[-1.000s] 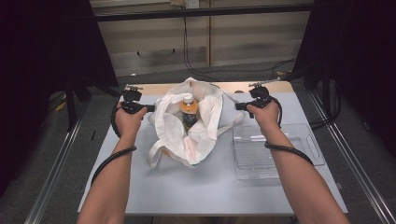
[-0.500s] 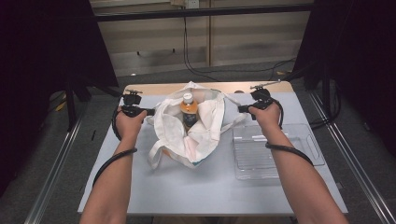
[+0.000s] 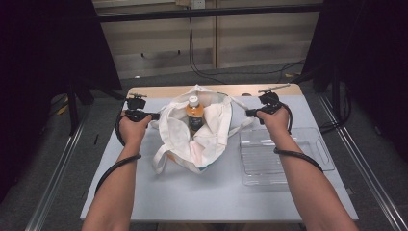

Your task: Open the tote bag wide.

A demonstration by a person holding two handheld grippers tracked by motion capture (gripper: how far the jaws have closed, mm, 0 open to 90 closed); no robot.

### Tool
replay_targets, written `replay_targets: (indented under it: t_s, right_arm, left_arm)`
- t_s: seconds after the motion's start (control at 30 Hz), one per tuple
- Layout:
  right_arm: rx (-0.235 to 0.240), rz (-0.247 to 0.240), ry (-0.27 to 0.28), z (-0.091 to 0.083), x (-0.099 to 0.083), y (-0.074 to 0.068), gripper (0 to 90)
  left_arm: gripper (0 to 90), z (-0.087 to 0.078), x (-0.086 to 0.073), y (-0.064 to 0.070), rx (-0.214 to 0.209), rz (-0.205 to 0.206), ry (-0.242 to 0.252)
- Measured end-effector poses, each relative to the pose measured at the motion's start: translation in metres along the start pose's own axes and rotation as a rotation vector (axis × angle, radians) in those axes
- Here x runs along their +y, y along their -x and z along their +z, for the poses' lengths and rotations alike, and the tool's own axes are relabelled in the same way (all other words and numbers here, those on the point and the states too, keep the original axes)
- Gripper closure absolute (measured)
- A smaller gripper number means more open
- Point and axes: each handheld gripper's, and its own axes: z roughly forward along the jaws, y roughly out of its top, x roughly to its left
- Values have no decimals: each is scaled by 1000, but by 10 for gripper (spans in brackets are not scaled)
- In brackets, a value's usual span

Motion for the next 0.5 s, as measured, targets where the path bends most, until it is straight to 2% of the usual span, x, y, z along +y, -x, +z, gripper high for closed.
replay_targets:
  t_s: [0.03, 0.13, 0.2, 0.4, 0.47, 0.5]
  right_arm:
    - [2, -4, 8, -1, 2, -3, 878]
    - [2, -8, 8, -2, 4, -6, 845]
    - [5, -14, 11, -2, 6, -8, 806]
    - [-15, -32, 11, -7, 10, -17, 737]
    - [-23, -36, 11, -7, 11, -18, 718]
    - [-23, -36, 18, -9, 13, -21, 701]
  left_arm:
    - [822, -2, 2, 2, -8, 16, -1]
    - [791, -6, 4, 2, -3, 12, 7]
    - [723, -8, 4, 2, 3, 15, 7]
    - [638, -15, 5, 5, 0, 18, 17]
    - [616, -17, 5, 6, -6, 5, 30]
    - [592, -19, 5, 6, -8, 15, 23]
